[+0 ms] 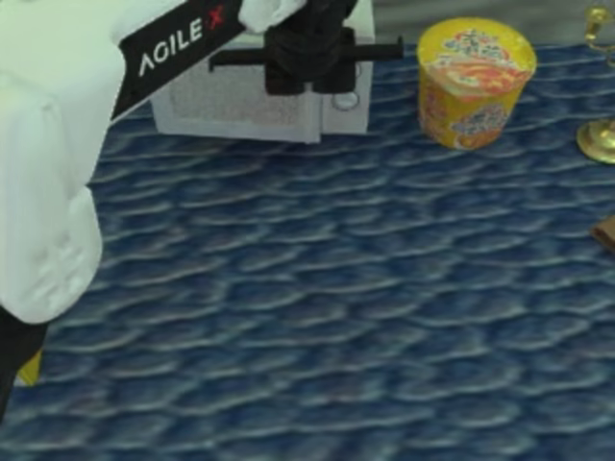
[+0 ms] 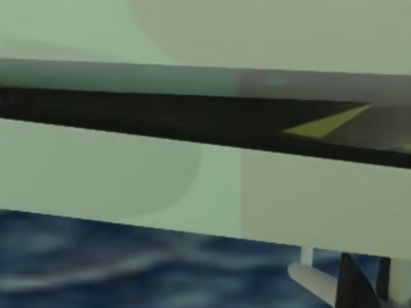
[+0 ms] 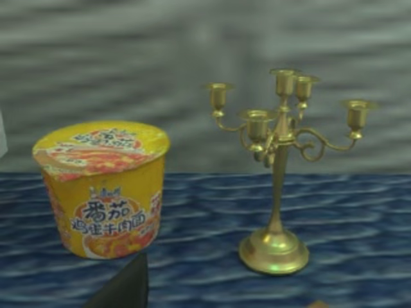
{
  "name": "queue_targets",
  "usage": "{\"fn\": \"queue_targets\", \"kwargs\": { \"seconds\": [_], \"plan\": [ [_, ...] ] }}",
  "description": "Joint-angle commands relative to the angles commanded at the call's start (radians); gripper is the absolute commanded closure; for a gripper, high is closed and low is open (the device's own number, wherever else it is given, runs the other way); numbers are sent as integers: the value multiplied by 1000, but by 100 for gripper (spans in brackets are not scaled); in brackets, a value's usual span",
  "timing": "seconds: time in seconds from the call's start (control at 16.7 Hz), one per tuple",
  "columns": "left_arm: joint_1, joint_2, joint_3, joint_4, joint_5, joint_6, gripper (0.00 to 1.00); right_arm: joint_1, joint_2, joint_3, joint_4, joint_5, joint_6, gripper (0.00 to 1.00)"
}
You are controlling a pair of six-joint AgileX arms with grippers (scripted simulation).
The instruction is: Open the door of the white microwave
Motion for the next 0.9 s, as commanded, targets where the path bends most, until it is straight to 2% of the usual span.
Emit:
{"fn": "queue_targets", "kwargs": {
  "seconds": [0.54, 0.9],
  "plan": [
    [5, -97, -166, 90, 37, 79, 100, 0, 0, 0, 0, 0, 0, 0],
    [5, -101, -173, 94, 38, 83, 100, 0, 0, 0, 0, 0, 0, 0]
  ]
}}
